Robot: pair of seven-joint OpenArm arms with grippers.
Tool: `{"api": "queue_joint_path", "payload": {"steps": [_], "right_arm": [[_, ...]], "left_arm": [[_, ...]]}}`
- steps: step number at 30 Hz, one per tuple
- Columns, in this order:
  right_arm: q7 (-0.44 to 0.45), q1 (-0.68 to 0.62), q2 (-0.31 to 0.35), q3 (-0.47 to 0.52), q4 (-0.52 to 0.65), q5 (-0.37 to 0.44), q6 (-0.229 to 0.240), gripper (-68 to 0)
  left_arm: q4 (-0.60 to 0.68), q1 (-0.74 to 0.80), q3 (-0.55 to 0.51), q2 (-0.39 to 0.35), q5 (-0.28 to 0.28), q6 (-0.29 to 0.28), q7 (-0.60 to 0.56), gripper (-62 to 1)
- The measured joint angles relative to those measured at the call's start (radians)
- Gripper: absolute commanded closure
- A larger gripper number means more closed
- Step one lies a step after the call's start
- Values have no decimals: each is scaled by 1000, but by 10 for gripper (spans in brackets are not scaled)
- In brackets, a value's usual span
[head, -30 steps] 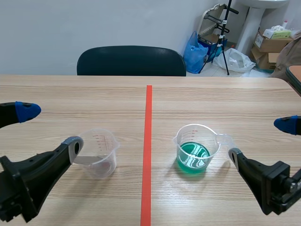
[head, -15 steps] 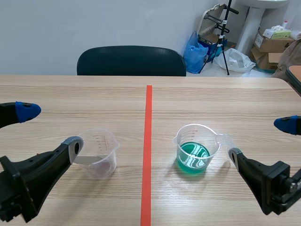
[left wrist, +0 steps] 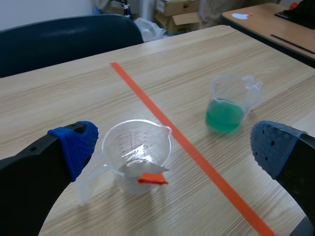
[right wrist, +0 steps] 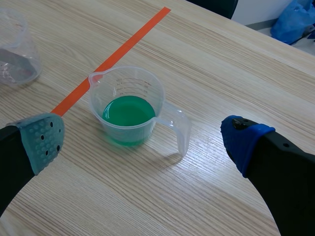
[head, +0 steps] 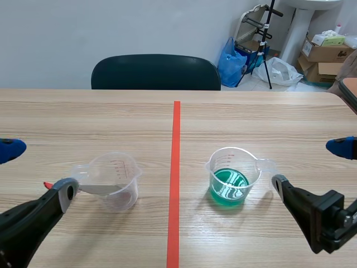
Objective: Do the redox reaction experiment
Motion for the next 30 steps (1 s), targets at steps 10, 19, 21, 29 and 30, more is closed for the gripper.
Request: {"api": "queue_joint_path", "payload": {"steps": [10,19,21,29,30], "right_arm": [[0,1,1,0,0,0,0,-679],[2,82,3,0,0,0,18,-679],[10,92,3,0,0,0,36,-679],[12,158,23,-61,0,-26,178,-679],[10,176,38,-86,0,-39,190,-679]], "left_arm": [[0,210,-121,0,64,39,-137,-623],[0,370,-176,15,182,82,-239,-623],[0,403,-193,41,197,105,-272,-623],[-7,412,-249,141,262,136,-390,-623],[-14,412,-253,155,280,135,-391,-623]]}}
